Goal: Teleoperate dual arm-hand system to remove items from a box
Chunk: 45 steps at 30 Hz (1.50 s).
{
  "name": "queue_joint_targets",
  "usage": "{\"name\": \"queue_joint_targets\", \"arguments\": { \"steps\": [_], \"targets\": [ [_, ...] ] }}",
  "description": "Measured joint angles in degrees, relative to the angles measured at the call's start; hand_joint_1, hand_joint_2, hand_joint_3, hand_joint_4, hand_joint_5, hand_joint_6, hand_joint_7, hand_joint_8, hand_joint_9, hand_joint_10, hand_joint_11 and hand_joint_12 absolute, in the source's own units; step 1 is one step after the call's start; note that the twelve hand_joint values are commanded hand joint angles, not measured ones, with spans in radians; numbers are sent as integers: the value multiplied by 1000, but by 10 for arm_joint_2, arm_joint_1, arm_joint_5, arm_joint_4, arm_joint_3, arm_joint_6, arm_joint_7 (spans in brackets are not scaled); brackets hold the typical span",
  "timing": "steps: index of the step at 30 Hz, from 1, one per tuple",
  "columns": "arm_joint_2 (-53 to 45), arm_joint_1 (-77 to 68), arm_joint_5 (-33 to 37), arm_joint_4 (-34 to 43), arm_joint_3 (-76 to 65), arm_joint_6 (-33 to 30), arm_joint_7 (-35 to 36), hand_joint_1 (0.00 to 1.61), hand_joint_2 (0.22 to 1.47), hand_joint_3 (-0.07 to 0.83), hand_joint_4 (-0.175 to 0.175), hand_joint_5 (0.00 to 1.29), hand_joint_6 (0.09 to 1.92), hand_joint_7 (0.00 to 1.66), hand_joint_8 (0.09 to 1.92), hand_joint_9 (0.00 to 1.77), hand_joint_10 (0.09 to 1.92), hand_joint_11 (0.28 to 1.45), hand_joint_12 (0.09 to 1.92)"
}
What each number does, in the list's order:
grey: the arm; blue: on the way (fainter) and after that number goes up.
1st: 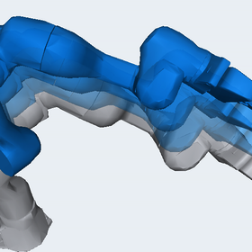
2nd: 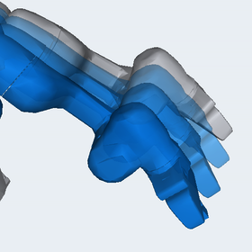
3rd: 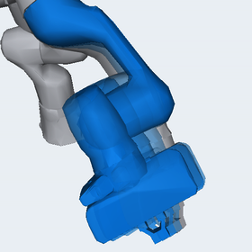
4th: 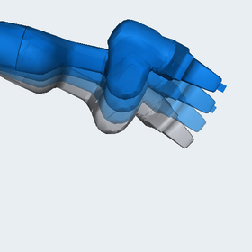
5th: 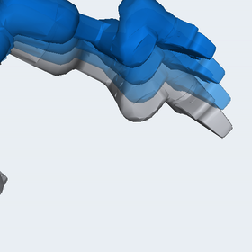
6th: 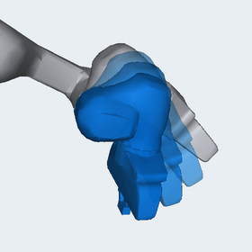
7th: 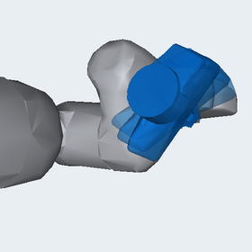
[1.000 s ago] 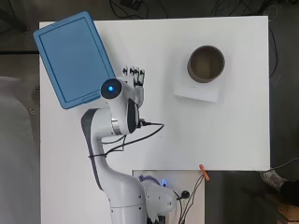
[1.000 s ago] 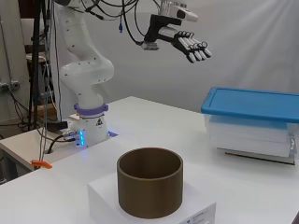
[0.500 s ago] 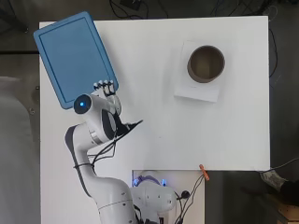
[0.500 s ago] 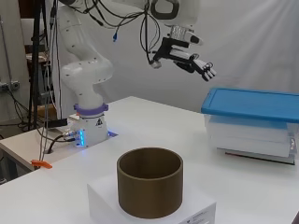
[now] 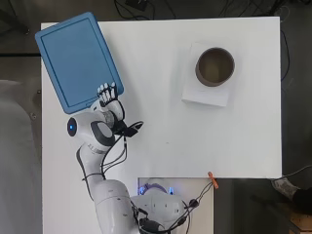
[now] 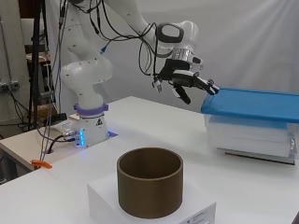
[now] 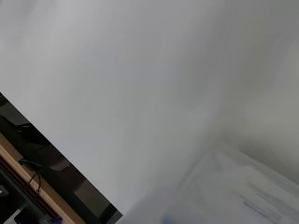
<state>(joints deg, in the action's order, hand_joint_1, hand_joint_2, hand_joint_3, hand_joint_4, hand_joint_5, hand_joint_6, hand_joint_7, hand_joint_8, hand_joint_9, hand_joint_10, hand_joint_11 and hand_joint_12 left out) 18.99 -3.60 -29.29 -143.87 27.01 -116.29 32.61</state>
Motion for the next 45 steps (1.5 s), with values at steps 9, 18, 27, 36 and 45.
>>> {"name": "queue_joint_targets", "arguments": {
  "steps": [9,18,27,36,45],
  "targets": [
    [-19,0,-40,-7,13,-47,-115,326,838,-12,-70,0,87,0,87,51,87,346,87],
    [-98,-5,-73,71,27,-52,-127,609,1006,-6,13,365,447,365,504,489,546,541,522],
    [-141,-14,104,157,6,51,36,1199,1211,-1,175,690,1919,952,1920,1174,1919,968,1840],
    [-158,-30,-12,237,34,110,54,1194,1228,3,175,638,1920,880,1920,1108,1920,911,1856],
    [-92,-46,-95,258,24,44,63,821,1281,20,1,505,1198,665,1321,780,1402,558,1078]
  ]
}}
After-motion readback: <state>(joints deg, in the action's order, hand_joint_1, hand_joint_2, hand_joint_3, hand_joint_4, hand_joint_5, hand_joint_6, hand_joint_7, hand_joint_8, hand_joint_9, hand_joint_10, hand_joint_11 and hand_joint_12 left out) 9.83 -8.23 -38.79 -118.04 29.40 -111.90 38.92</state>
